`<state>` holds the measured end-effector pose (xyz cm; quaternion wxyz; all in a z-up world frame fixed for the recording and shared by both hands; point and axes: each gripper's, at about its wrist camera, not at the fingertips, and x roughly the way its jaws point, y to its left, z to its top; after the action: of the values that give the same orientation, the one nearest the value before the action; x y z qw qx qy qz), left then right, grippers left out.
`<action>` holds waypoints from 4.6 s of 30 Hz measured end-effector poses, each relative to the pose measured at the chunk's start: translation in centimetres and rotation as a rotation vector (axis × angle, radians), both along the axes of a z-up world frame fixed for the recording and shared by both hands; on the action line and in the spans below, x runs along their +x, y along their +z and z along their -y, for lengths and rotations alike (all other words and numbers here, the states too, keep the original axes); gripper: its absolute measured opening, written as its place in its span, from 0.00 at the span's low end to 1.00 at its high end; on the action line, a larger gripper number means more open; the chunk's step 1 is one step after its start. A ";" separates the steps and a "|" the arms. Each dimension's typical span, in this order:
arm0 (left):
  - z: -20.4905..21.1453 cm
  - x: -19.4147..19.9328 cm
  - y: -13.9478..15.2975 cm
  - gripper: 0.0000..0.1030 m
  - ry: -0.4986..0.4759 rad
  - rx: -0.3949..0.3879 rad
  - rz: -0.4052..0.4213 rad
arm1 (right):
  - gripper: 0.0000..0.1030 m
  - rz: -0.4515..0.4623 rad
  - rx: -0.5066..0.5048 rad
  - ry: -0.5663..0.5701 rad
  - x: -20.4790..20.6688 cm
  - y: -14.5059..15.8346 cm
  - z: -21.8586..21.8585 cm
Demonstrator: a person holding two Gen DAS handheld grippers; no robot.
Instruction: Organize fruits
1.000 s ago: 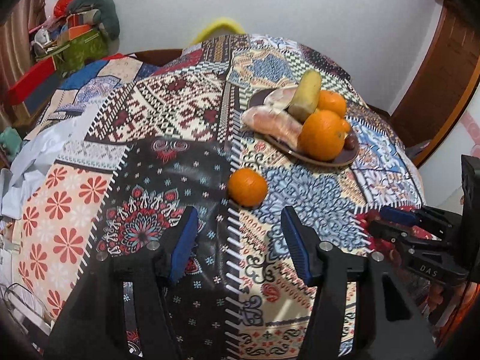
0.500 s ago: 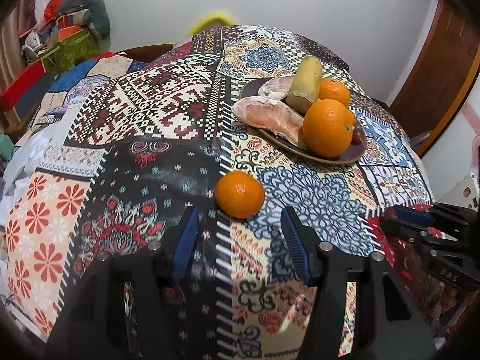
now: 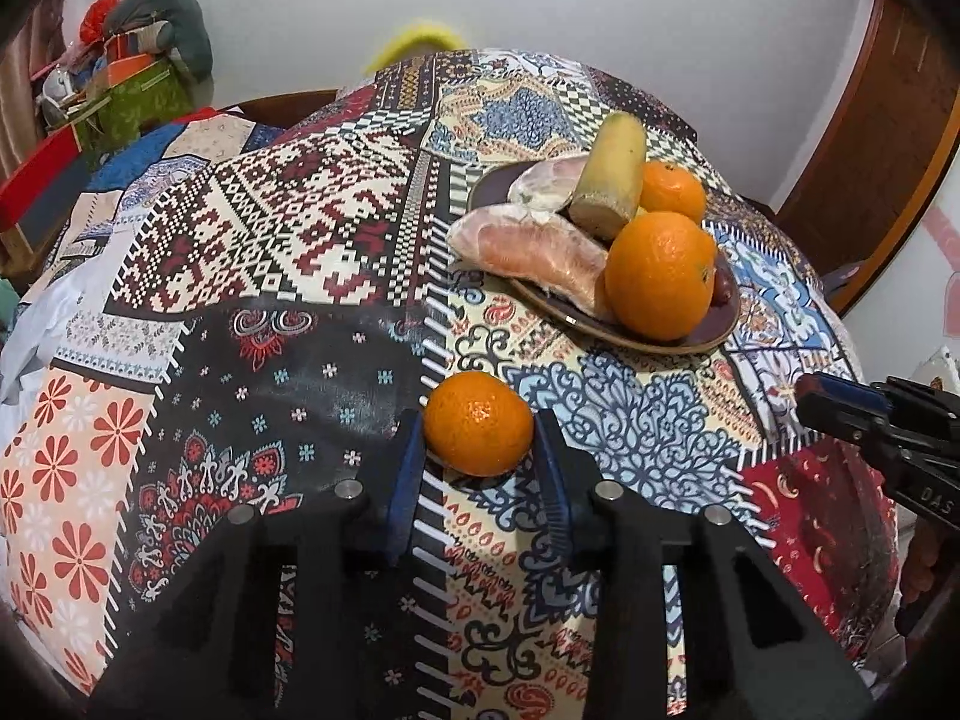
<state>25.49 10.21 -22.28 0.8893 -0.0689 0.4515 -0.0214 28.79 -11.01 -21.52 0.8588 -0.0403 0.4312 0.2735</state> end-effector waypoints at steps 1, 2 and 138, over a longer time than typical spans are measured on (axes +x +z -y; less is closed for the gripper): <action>0.1 0.1 0.2 0.35 0.000 0.002 0.005 | 0.20 0.003 0.000 -0.001 0.2 0.0 0.0; 0.2 0.2 0.5 0.35 -0.003 0.000 0.012 | 0.20 0.006 0.002 -0.002 0.3 0.1 0.0; 8.5 -18.0 24.4 1.00 0.007 0.068 0.756 | 1.00 0.678 0.288 -0.170 -15.0 20.5 6.2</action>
<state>7.51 1.72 2.15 0.9950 -0.0281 0.0917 -0.0270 13.78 -17.19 -0.99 0.9693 0.0286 0.0816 0.2300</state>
